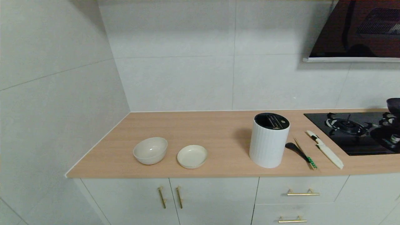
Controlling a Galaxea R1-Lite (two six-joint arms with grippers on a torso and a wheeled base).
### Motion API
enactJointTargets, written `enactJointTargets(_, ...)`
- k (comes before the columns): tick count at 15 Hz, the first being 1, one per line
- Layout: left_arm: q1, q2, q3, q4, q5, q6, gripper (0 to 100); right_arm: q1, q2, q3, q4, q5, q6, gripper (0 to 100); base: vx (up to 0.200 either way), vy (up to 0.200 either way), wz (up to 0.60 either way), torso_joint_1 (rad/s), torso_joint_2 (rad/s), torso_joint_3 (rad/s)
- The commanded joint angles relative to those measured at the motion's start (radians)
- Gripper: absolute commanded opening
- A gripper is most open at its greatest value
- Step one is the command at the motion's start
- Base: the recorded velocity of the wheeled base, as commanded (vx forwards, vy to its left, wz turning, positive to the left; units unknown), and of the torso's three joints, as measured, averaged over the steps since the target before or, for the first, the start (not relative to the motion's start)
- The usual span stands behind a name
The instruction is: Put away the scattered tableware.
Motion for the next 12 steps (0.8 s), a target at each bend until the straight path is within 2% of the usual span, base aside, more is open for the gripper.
enactJointTargets(1,0.000,0.000,0.000,0.000,0.000,-0.001,100,0.000,0.000,0.000,-0.001,0.002,-0.001,100,0.000,0.200,0.00,-0.002,0.00,0.007)
enactJointTargets(12,0.000,0.000,0.000,0.000,0.000,-0.001,100,0.000,0.000,0.000,-0.001,0.002,-0.003,100,0.000,0.200,0.00,0.000,0.00,0.001)
